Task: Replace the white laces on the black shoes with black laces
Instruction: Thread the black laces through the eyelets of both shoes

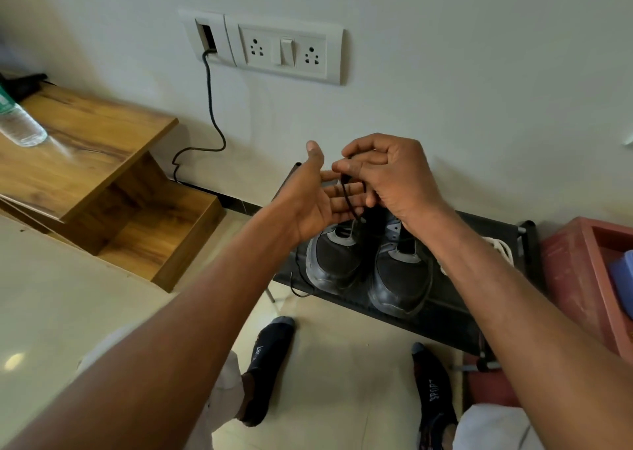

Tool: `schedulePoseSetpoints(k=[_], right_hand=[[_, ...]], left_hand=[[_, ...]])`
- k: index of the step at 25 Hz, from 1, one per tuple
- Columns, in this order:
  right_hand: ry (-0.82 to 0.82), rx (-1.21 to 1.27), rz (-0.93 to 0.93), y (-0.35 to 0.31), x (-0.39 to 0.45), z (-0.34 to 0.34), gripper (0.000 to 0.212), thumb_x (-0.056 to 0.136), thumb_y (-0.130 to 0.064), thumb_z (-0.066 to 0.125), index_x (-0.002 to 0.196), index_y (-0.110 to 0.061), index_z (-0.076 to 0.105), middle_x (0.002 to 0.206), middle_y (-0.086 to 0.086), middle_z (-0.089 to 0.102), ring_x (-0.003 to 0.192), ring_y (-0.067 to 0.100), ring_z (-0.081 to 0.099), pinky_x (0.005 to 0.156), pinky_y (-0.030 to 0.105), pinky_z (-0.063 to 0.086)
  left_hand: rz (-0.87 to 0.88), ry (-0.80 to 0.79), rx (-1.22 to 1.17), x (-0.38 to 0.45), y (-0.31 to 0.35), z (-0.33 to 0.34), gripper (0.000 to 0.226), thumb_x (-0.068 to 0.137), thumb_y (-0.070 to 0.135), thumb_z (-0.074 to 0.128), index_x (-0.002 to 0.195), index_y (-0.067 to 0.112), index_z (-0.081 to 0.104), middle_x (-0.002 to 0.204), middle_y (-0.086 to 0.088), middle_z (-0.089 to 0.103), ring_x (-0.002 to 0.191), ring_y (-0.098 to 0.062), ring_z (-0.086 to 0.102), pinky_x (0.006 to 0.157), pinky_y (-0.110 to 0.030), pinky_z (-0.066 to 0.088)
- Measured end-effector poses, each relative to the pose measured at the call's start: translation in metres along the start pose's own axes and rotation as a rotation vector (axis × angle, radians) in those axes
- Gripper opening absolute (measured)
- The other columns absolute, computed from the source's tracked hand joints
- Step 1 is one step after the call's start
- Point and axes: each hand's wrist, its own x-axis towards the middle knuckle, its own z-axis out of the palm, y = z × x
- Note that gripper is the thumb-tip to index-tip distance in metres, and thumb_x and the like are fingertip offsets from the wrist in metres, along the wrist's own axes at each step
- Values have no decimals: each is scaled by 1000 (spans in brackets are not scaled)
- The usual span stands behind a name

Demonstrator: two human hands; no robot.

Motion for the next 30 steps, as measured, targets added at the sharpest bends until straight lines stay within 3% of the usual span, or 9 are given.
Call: schedulePoseSetpoints(k=[3, 5, 9, 14, 19, 23, 26, 28, 30], right_hand=[[250, -74, -6, 9, 6, -13, 7, 95, -14, 76, 101, -15, 76, 86, -2, 79, 49, 12, 65, 53, 27, 55], [349, -345, 46, 20, 10, -35, 9, 100, -15, 67, 101, -19, 75, 90, -2, 77, 64, 13, 71, 64, 32, 61], [107, -1080, 221, 42, 0, -51, 13, 93, -15, 66, 104, -15, 73, 115, 11, 60, 97, 30, 60, 78, 39, 54], [-175, -337, 135, 39, -2, -15, 24, 100, -28, 70, 124, -27, 73, 111, -13, 74, 97, -2, 67, 92, 19, 50], [-138, -148, 236, 47, 2, -14, 11, 98, -27, 73, 93, -22, 81, 75, -12, 72, 68, -4, 63, 59, 9, 45], [180, -553, 202, 60, 4, -21, 20, 96, -28, 69, 79, -21, 76, 76, -5, 72, 68, 10, 67, 59, 22, 46], [228, -983, 94, 65, 2, -24, 13, 95, -22, 67, 102, -15, 75, 108, 9, 67, 91, 28, 62, 72, 32, 46], [132, -966, 8, 64, 4, -17, 36, 92, -11, 67, 128, -18, 67, 130, 7, 58, 113, 29, 55, 82, 33, 45], [8, -657, -20, 58, 10, -7, 38, 96, -13, 69, 132, -24, 66, 125, -3, 65, 109, 14, 63, 88, 26, 48]], left_hand=[[151, 124, 554, -14, 3, -4, 74, 104, 69, 26, 113, 6, 64, 76, -6, 66, 58, -15, 56, 60, -27, 50], [273, 268, 862, -17, 13, -21, 73, 104, 66, 33, 98, 7, 75, 65, -2, 59, 57, -15, 52, 64, -29, 47], [377, 414, 884, -1, 27, -50, 33, 105, 44, 57, 97, 16, 73, 82, -3, 65, 77, -17, 60, 70, -33, 51], [351, 133, 683, 33, 16, -19, 19, 107, 29, 56, 99, 12, 60, 58, 8, 53, 48, -6, 44, 52, -25, 36], [344, 39, 591, 46, 18, -2, 20, 104, 22, 62, 84, 17, 59, 55, 3, 49, 45, -10, 39, 48, -24, 33], [370, 123, 692, 47, 21, -9, 10, 102, 19, 62, 95, 13, 66, 64, -1, 64, 49, -11, 51, 48, -22, 39], [404, 151, 714, 45, 22, -13, 9, 99, 11, 65, 97, 4, 70, 71, -8, 70, 50, -10, 56, 46, -16, 42], [397, 110, 706, 43, 20, -13, 11, 96, 10, 71, 98, -1, 70, 75, -13, 71, 47, -8, 56, 44, -14, 41], [390, 77, 702, 43, 18, -12, 15, 94, 11, 77, 96, -2, 70, 75, -17, 72, 47, -7, 58, 44, -15, 41]])
